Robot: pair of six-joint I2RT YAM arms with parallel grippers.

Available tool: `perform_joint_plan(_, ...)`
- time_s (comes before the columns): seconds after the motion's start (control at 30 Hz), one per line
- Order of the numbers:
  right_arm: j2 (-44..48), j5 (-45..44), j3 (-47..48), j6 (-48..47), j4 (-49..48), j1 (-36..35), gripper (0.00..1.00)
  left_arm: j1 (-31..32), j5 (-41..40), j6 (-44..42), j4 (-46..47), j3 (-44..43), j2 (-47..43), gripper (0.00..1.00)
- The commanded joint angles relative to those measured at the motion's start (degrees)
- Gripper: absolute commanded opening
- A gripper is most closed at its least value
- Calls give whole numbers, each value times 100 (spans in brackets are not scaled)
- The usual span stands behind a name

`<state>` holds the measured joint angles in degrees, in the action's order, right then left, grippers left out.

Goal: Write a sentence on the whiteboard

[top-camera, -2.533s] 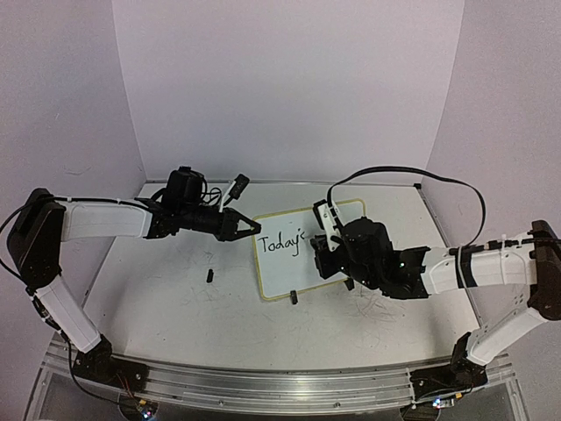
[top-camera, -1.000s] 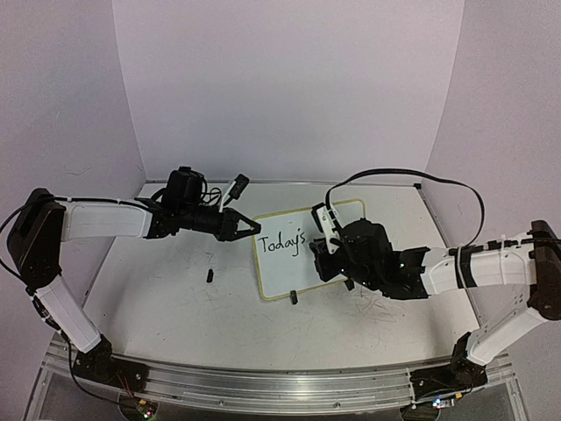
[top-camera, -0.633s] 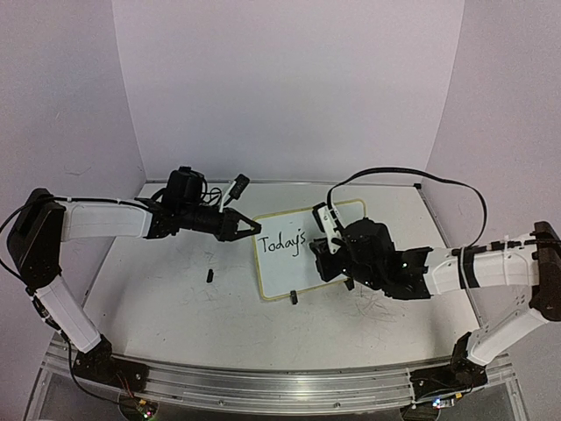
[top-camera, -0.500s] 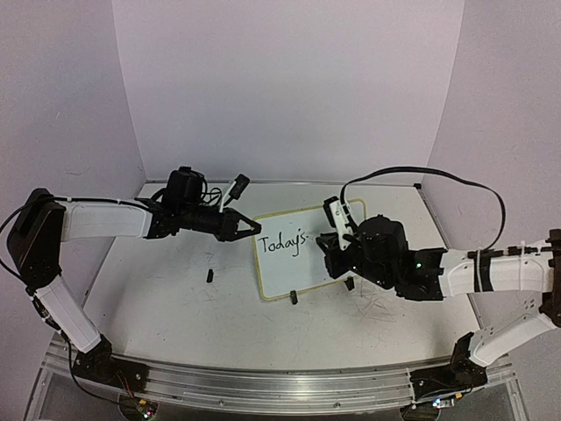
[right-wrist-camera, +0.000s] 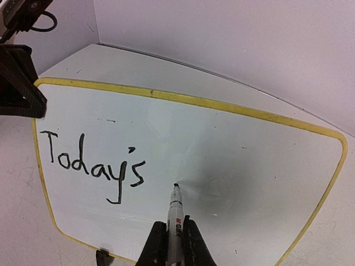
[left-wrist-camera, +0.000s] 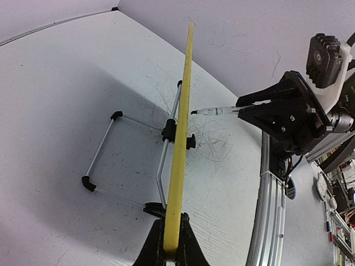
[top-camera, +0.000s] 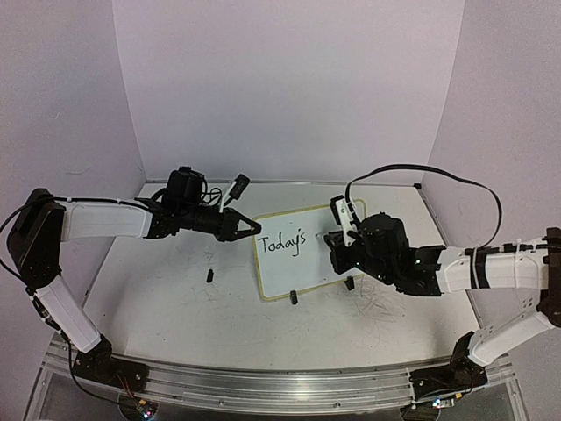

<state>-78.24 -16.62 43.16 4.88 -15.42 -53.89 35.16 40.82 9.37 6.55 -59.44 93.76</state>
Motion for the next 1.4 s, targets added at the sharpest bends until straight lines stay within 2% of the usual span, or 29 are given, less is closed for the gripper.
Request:
perform_joint_plan(0.0,-86,-93,149,83,-189,2,0,-44,-329,-190,207,-55,-264,0)
perform_joint_plan(0.57,-261,-259,264,83,-288,6,0,-44,-289,-172,207,-59,-262,0)
perform_joint_plan(1.37,-201,127,130,130,-84,-10,0,-44,-299,-177,207,-60,-279,0)
